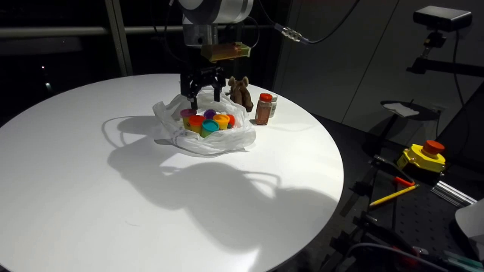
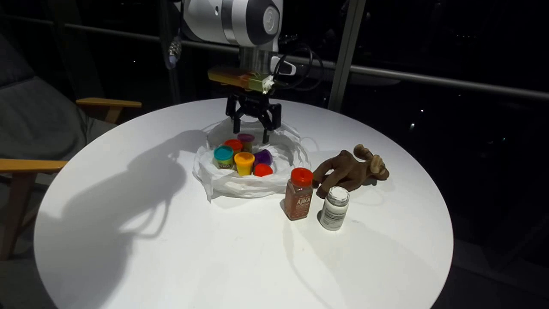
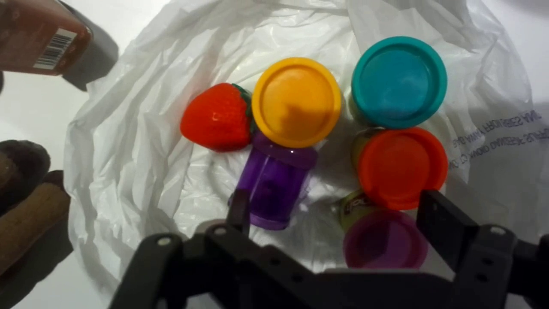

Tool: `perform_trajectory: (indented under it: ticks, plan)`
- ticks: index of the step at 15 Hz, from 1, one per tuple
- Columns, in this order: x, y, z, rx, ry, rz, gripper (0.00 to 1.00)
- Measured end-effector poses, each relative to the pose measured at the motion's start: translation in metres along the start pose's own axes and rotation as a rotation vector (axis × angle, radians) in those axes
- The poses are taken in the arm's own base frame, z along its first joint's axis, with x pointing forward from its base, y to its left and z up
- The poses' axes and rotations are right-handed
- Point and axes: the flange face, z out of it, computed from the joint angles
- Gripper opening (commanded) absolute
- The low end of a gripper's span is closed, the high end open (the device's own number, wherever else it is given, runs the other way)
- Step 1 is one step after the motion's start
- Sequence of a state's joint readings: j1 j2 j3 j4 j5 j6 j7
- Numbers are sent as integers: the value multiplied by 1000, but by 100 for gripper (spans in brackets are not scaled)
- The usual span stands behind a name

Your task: Remove the objects from the plastic and put them on the table

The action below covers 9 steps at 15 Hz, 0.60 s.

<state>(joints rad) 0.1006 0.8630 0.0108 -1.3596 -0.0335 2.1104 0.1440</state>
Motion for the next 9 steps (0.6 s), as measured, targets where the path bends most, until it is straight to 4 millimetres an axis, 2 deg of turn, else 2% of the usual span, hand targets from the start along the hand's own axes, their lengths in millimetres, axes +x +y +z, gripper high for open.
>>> perform_trajectory:
  ticks: [4,9]
  plan:
    - [-4,-28,3,-5,-2,-39,100]
    - [10,-35,26,-37,102,-67,100]
